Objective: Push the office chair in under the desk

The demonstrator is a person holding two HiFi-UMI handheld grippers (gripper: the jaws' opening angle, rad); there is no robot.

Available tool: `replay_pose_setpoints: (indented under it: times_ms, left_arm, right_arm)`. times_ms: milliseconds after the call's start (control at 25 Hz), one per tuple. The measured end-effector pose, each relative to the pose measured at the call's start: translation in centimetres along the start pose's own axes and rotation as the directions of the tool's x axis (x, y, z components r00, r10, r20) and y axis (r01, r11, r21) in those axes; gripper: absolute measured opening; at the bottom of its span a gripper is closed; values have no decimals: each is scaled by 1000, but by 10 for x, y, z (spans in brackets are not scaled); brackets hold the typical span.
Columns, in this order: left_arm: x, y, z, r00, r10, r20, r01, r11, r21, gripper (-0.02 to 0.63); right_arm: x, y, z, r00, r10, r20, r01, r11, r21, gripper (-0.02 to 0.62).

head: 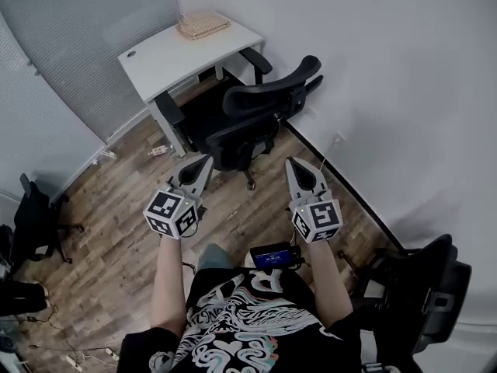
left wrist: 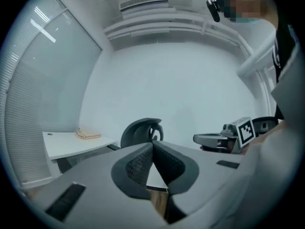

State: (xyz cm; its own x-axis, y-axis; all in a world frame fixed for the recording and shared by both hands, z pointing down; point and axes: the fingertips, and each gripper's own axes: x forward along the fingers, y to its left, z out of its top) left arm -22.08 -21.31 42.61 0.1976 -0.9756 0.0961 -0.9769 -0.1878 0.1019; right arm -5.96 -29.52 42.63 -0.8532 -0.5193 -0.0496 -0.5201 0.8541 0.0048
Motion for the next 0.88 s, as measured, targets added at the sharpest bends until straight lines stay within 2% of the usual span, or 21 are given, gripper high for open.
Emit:
replay_pose_setpoints:
  times_ms: [200, 360, 440, 560, 760, 880]
  left_arm:
    - [-23, 29, 8, 993, 113, 11, -114, 989, 89, 21]
    - [-52, 52, 28, 981, 180, 67, -184, 981, 57, 21]
    - [-64, 54, 35, 976, 196, 96, -204, 976, 82, 21]
    - [-76, 52, 35, 976, 199, 91, -209, 971, 120, 21]
    - [-86, 48, 26, 984, 160, 80, -165, 984, 65, 20]
    - [-89, 44, 22, 984, 164, 67, -169, 983, 78, 20]
  right_arm:
    - [10, 30, 13, 1000, -13, -1, 13, 1000, 5, 12]
    - [9, 55, 25, 1000, -27, 4, 27, 999, 21, 12]
    - [6, 64, 30, 999, -41, 15, 41, 999, 19, 12]
    - [7, 80, 32, 999, -50, 19, 50, 998, 34, 14]
    - [1, 97, 31, 998, -63, 7, 62, 998, 23, 14]
    - [-5, 100, 33, 997, -74, 21, 73, 997, 31, 14]
